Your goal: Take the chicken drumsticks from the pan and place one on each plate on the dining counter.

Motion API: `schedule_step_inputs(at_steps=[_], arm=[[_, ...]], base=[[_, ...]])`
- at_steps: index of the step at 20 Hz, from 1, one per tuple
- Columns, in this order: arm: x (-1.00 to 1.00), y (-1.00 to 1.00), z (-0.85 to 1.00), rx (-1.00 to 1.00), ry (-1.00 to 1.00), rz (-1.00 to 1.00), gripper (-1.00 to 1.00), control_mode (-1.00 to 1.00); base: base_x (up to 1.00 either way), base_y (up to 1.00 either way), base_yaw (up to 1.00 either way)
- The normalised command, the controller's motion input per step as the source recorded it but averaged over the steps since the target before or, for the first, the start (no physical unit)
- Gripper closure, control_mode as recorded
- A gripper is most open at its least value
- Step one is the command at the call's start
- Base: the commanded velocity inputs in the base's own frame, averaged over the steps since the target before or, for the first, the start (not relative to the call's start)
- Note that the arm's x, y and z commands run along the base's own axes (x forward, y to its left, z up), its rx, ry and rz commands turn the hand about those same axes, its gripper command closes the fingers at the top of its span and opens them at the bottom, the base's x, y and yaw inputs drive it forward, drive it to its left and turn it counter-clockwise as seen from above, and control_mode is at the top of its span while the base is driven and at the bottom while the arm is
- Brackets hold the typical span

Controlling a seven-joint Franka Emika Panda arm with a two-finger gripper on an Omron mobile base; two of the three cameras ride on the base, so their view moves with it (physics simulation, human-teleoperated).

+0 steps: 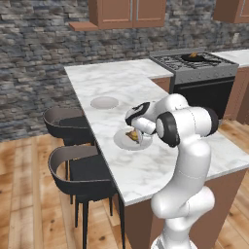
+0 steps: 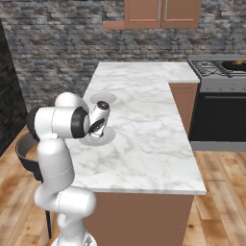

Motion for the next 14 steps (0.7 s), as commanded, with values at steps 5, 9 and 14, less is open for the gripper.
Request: schedule_step_inputs(at_steps=[5,9,14], arm=[[0.00,0.00,0.68,0.10,-0.12,0.00,-1.00,-1.00],[0.00,0.00,0.54,0.05,-0.01,0.04,-1.00,-1.00],[0.11,0.00,0.24,0.00,0.00,0.06,-1.00,-1.00]], base=[[0.00,0.00,0.00],[0.00,0.00,0.00],[0.00,0.00,0.00]])
